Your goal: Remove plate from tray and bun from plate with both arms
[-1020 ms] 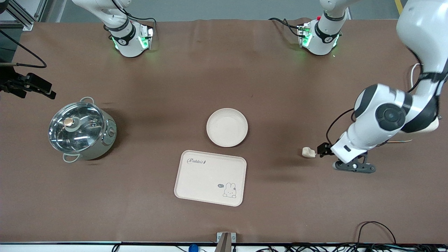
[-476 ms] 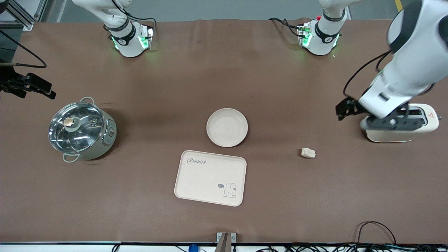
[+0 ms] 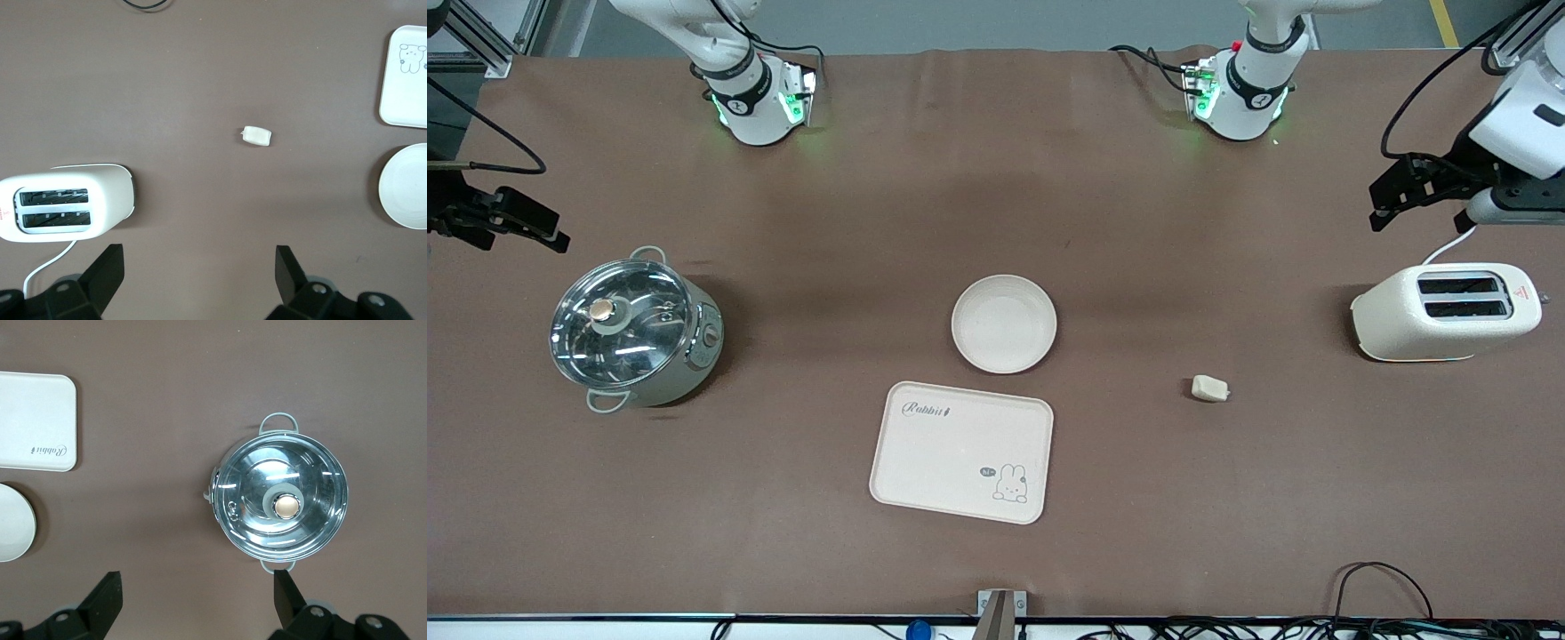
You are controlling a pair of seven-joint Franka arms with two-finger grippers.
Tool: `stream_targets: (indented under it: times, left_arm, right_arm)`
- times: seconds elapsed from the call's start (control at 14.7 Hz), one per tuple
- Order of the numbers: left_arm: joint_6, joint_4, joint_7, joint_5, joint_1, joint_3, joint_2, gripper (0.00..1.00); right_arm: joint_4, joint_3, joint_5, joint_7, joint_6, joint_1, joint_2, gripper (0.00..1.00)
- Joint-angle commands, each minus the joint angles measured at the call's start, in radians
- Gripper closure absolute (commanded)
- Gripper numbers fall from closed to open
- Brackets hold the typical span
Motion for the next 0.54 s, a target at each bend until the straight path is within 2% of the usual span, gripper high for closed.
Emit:
stream_targets:
  times: [0.0,0.2,0.48]
  left_arm:
    - [0.054,-0.105,0.022,-0.011,-0.043,0.054,-0.074,0.00]
    - [0.050,-0.079,0.051,-0.012,-0.030,0.054,-0.038,0.00]
    - [0.007,0.019,0.034,-0.012,-0.030,0.054,0.012,0.00]
  right_arm:
    - [-0.011,-0.009,-0.008,-0.005,0.004,0.006,-0.009,0.00]
    - [-0.011,-0.008,-0.009,-0.003,0.001,0.010,-0.010,0.00]
    - [-0.028,-0.009,-0.006,-0.006,0.004,0.008,-0.009,0.00]
